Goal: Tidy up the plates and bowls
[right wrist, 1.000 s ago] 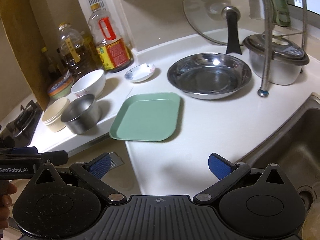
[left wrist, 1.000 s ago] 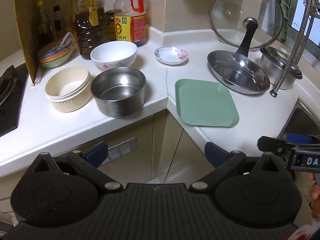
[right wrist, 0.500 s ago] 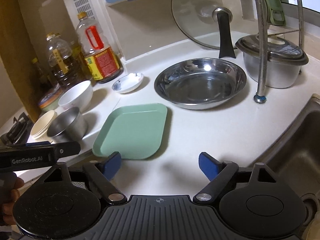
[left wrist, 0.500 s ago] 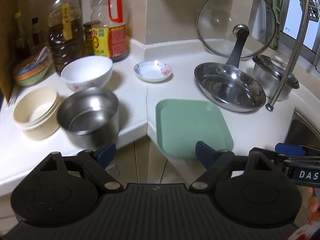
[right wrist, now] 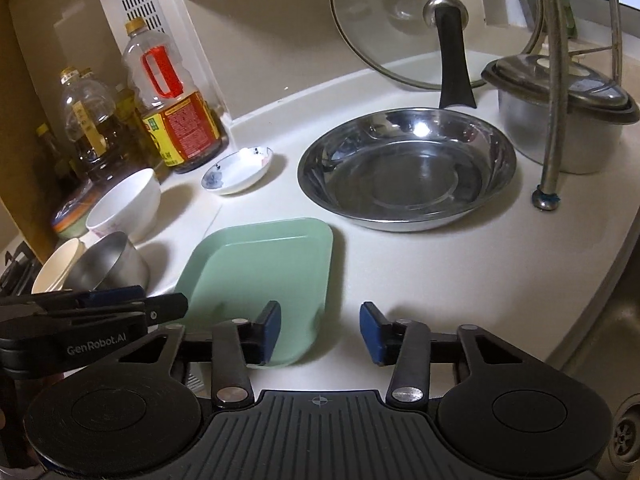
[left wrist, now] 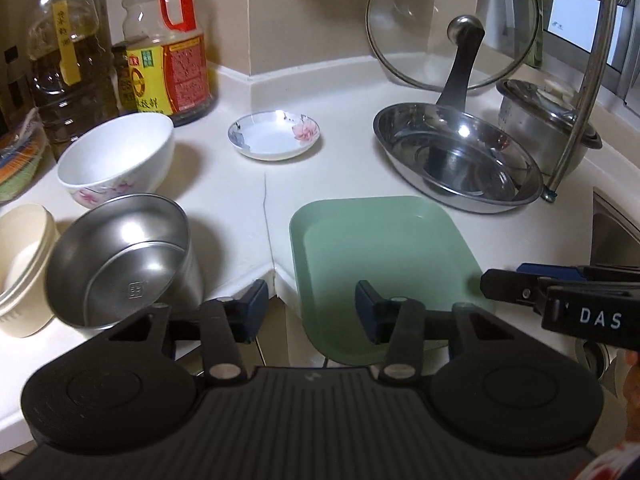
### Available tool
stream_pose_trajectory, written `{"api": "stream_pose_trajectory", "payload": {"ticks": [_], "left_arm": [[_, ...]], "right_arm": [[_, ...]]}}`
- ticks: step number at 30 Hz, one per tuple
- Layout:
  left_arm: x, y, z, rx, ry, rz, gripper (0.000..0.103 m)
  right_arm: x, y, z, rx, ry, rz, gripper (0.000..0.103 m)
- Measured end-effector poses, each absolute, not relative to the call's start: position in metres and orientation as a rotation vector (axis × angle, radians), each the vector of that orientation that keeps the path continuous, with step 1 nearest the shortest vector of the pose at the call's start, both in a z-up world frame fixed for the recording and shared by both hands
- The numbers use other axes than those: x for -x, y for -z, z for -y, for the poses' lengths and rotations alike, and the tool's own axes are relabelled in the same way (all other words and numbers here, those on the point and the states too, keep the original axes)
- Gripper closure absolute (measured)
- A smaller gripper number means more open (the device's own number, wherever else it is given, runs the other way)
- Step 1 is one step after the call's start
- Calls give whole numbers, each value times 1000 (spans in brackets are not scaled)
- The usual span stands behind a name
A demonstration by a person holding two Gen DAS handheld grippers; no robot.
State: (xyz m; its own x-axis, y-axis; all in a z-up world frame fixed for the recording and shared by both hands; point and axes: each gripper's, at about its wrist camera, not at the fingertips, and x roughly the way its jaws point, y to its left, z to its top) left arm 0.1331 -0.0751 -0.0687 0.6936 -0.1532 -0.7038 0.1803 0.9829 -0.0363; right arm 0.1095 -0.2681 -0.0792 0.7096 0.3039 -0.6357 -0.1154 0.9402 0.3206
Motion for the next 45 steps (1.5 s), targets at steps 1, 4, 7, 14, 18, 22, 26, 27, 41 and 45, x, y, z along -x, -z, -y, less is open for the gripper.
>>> {"api": "stream_pose_trajectory", "payload": {"ticks": [1,4,7,14,18,22,26,27,41,45], "left_arm": [[-135,70,75,-36,189,-784,63],[-140,73,75,-43,190,-791,65],[-146,77,75,-40,195,-803,69],[-153,83,74,-27,202,-825,83],[-154,83,74,-25,201,-825,86],[-154,83,74,-20,200,-826,87],[-155,82,74,-20,196,-828,91],[-155,82,74,-18,196,-830,93],[-140,57,60,27,171,-791,95],[-138,46,58,35,170,-769,95]], "right_arm": [[-111,80,268,-268,-236,-749,61],[-117,82,266,-262,-233,-752,64],[-119,85,264,-252,-234,-756,67],[-126,89,262,-241,-231,-767,77],[-129,91,260,-228,-237,-771,82],[-131,94,259,-222,-241,-777,91],[-132,96,260,-213,-237,-780,97],[-132,96,260,-212,-237,-778,97],[-126,80,257,-218,-281,-737,98],[-125,74,256,-224,-289,-721,98]]}}
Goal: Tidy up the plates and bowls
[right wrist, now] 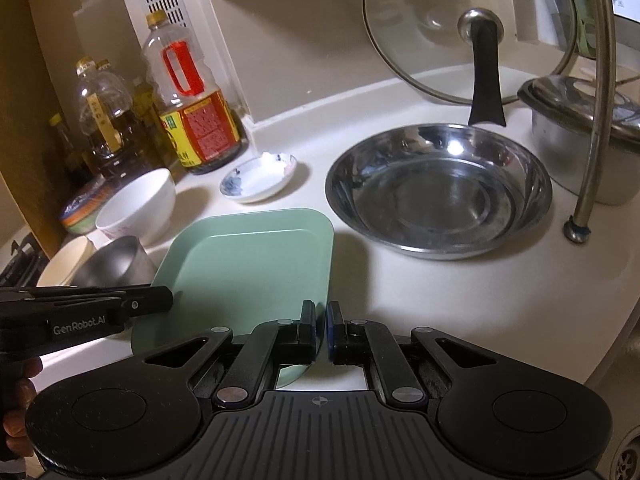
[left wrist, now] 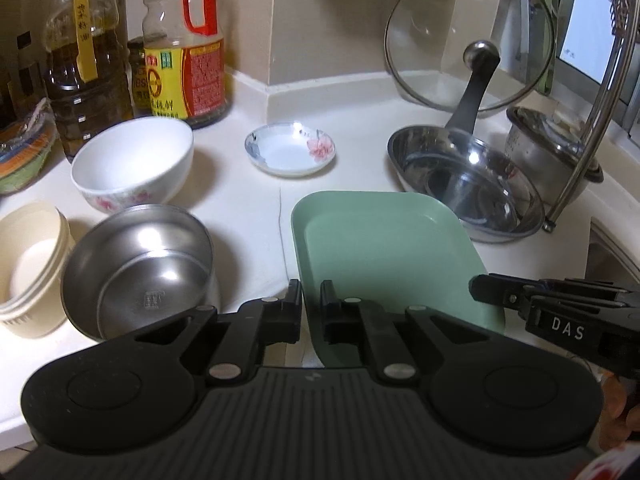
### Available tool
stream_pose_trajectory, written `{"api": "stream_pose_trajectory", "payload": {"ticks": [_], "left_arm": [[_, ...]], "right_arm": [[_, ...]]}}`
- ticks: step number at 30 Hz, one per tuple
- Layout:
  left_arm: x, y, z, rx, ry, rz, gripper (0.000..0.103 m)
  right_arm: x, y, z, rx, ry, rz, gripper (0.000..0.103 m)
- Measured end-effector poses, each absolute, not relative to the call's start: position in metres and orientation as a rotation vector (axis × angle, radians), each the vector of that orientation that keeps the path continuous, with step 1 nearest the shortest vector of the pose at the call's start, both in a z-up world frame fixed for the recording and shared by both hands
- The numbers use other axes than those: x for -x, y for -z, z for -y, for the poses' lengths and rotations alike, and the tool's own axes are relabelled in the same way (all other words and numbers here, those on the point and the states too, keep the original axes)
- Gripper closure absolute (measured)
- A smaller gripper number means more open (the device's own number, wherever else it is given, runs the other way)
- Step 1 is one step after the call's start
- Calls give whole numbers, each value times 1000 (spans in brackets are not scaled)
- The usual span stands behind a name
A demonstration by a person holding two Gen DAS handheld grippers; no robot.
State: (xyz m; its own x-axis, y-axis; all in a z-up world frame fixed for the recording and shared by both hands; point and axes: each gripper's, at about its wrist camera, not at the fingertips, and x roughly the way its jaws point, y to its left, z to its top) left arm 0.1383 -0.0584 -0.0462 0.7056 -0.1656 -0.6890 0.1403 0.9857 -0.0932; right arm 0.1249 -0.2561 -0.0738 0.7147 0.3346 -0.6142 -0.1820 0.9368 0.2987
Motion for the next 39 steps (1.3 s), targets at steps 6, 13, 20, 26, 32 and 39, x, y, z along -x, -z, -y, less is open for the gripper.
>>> {"api": "stream_pose_trajectory", "payload": {"ticks": [6,13,20,26,32,39], "left_arm": [[-145,31,65,34,192,-732,95],[-167,25,90,8,255,-711,95],[-198,21,124,-14,330,-690,95],[-227,26,149,-28,372,-698,95],[-253,33,165,-16,400,-724,95],[-276,45,176,-20,409,-753,95]], "right_arm": [[-127,62,262,-237,-277,-688,98],[-134,52,282,-253,-218,-653,98],[-150,48,310,-265,-129,-627,98],[-167,49,330,-269,-62,-617,98],[-183,55,347,-271,-17,-626,98],[-204,69,353,-277,11,-660,98]]}}
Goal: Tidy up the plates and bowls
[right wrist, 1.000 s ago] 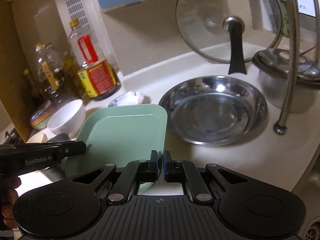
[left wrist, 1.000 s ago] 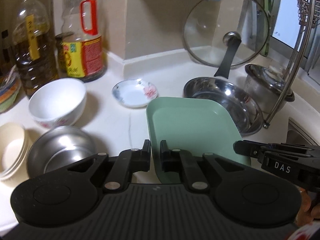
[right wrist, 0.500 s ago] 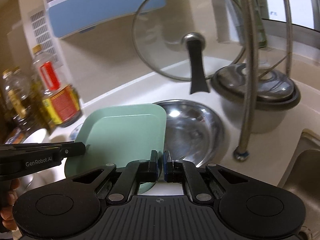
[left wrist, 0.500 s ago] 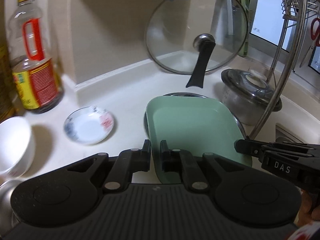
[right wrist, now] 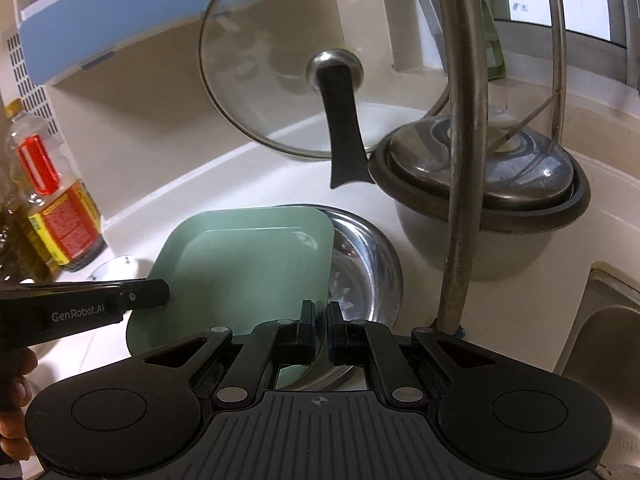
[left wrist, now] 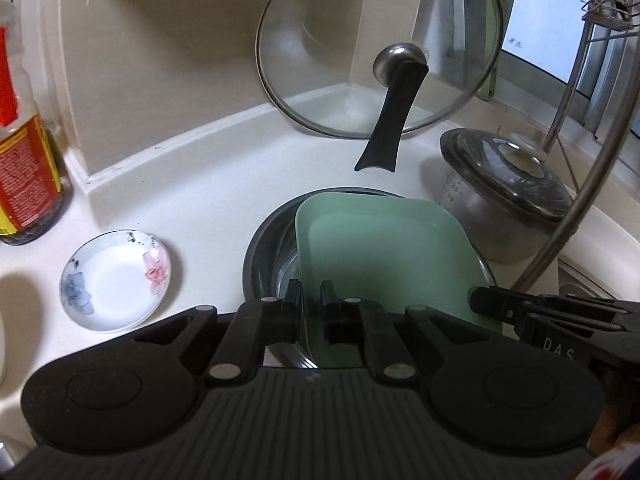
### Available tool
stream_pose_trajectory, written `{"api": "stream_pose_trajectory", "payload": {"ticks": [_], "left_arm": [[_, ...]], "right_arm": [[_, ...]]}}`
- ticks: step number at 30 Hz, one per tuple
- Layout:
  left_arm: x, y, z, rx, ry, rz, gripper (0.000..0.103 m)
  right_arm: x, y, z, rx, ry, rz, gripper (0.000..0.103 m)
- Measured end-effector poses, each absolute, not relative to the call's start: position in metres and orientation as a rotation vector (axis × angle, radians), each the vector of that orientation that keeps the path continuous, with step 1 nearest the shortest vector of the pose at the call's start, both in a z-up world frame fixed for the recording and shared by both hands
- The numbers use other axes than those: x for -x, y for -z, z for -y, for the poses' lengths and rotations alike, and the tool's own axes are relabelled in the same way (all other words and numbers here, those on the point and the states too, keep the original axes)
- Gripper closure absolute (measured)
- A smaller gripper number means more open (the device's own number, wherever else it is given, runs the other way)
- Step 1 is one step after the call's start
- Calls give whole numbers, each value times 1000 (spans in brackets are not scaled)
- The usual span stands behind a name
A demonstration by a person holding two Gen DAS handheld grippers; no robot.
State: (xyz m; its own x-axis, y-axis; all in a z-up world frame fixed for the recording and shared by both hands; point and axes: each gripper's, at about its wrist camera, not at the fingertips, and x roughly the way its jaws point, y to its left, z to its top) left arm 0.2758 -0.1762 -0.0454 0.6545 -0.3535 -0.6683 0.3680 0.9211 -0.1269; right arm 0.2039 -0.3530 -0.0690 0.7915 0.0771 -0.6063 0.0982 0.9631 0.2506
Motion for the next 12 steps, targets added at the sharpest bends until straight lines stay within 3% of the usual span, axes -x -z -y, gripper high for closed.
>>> {"api": "stream_pose_trajectory", "payload": {"ticks": [12], "left_arm": [[-294,64,183,-19,413,-810,95]], "right_arm": [[-223,83,360,-284,28,-706,98]]}}
